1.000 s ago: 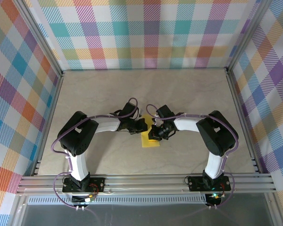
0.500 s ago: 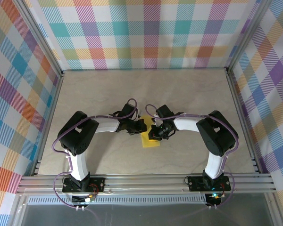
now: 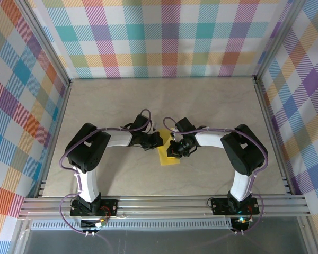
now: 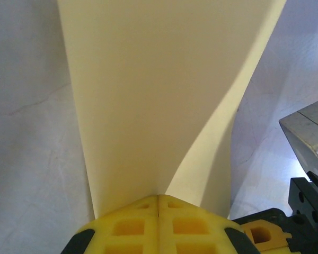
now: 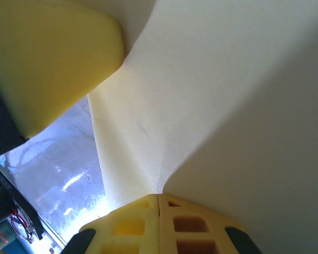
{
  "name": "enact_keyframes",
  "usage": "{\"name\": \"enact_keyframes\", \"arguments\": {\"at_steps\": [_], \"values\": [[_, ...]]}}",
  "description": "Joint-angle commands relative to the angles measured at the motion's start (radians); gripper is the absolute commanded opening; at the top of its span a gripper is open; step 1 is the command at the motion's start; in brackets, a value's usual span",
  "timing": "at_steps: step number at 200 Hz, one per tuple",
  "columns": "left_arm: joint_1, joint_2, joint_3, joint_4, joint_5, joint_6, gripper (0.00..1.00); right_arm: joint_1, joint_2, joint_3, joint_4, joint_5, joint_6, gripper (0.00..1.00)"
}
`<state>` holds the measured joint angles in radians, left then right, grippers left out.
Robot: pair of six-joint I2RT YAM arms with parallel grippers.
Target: Fold a paper plane with a square sheet of paper (fold left side to right side)
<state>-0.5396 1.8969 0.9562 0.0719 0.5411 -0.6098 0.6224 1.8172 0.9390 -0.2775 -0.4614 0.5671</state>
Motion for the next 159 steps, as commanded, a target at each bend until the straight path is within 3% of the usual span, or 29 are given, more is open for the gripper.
{"name": "enact_keyframes", "arguments": {"at_steps": [1,159], "values": [[0.07,0.049,0.041,-0.025,-0.121,0.04,0.0,-0.003,0.062,-0.051,-0.175,0.165,-0.014,0.0],[0.173,0.179,0.319,-0.153,-0.098,0.125,0.0,-0.003,0.046,-0.076,-0.112,0.124,0.037,0.0]]}}
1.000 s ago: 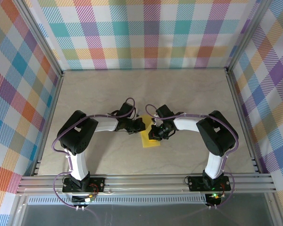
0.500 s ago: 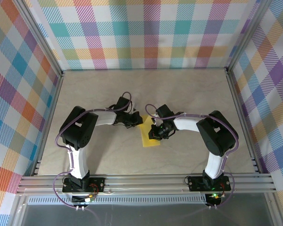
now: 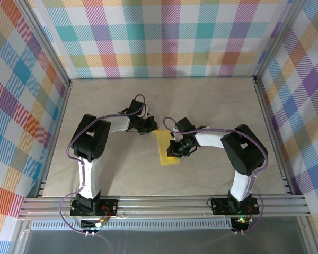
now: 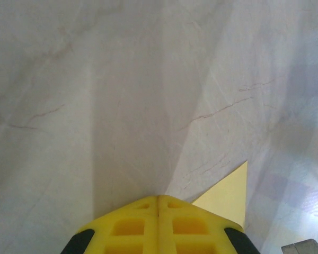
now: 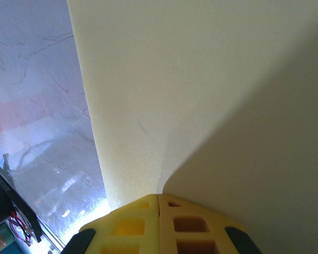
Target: Fold a paper plane with a square sheet of paper (fold left side to right side)
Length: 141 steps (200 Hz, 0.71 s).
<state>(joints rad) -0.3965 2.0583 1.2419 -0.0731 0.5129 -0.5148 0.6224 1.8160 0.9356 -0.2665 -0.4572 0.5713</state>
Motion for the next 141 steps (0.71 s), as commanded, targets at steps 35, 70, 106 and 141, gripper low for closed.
{"name": "enact_keyframes", "arguments": {"at_steps": [35,70,106,141], "values": [[0.03,-0.092,0.0,-0.022,-0.068,0.037,0.0,-0.004,0.005,-0.117,-0.016,0.081,0.117,0.0],[0.01,-0.263,-0.136,-0.01,-0.057,0.013,0.0,-0.004,-0.015,-0.15,0.091,0.057,0.177,0.0],[-0.077,-0.352,-0.284,0.082,-0.03,-0.077,0.0,-0.003,-0.017,-0.164,0.133,0.06,0.195,0.0],[-0.153,-0.316,-0.294,0.096,-0.043,-0.087,0.0,-0.003,-0.012,-0.164,0.125,0.063,0.188,0.0]]}}
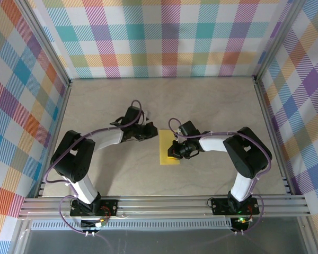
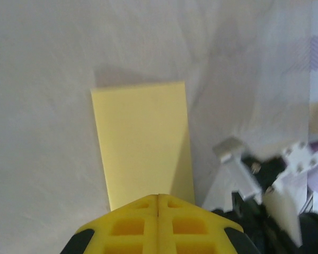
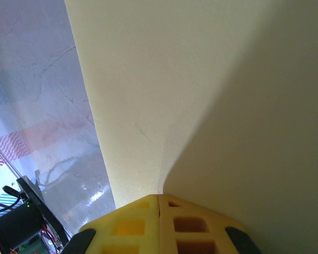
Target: Fold a paper plane with a square sheet of paper (fold left side to right side)
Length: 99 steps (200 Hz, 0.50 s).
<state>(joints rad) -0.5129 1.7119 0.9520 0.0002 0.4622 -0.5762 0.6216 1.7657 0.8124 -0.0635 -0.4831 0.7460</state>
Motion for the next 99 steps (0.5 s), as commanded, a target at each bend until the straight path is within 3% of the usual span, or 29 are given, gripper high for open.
{"name": "enact_keyframes", "arguments": {"at_steps": [1,99], "values": [[-0.039,0.033,-0.003,0.023,0.007,-0.025,0.0,-0.002,0.038,-0.041,-0.078,0.089,0.013,0.0],[-0.082,0.162,0.02,-0.025,-0.08,0.008,0.0,-0.002,0.015,-0.02,-0.077,0.06,-0.004,0.02]]}}
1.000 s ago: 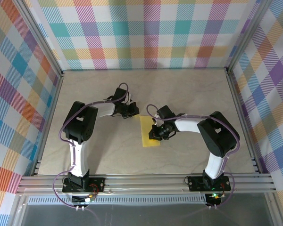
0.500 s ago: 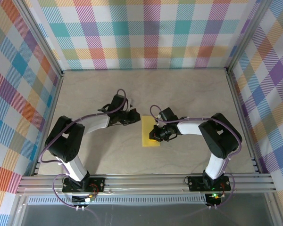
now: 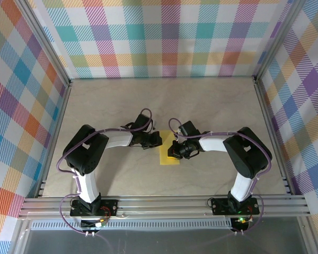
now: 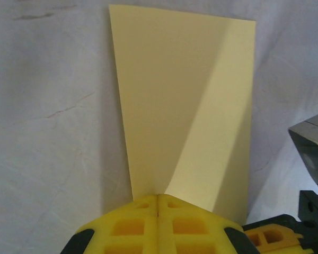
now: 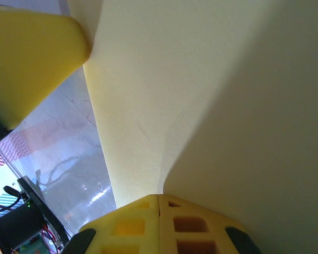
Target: Fold a paper plane with a square sheet of paper (fold left side to right side)
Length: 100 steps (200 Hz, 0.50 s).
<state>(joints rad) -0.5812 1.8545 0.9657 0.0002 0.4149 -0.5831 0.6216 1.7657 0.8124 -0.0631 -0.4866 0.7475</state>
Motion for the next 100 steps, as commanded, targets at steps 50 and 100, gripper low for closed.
{"name": "enact_keyframes", "arguments": {"at_steps": [50,100], "values": [[-0.022,0.01,-0.033,-0.052,-0.05,0.037,0.0,-0.031,-0.118,0.042,-0.121,-0.009,-0.018,0.26],[-0.023,-0.01,-0.058,-0.032,-0.031,0.032,0.0,-0.108,-0.228,-0.009,-0.262,0.004,-0.094,0.43]]}}
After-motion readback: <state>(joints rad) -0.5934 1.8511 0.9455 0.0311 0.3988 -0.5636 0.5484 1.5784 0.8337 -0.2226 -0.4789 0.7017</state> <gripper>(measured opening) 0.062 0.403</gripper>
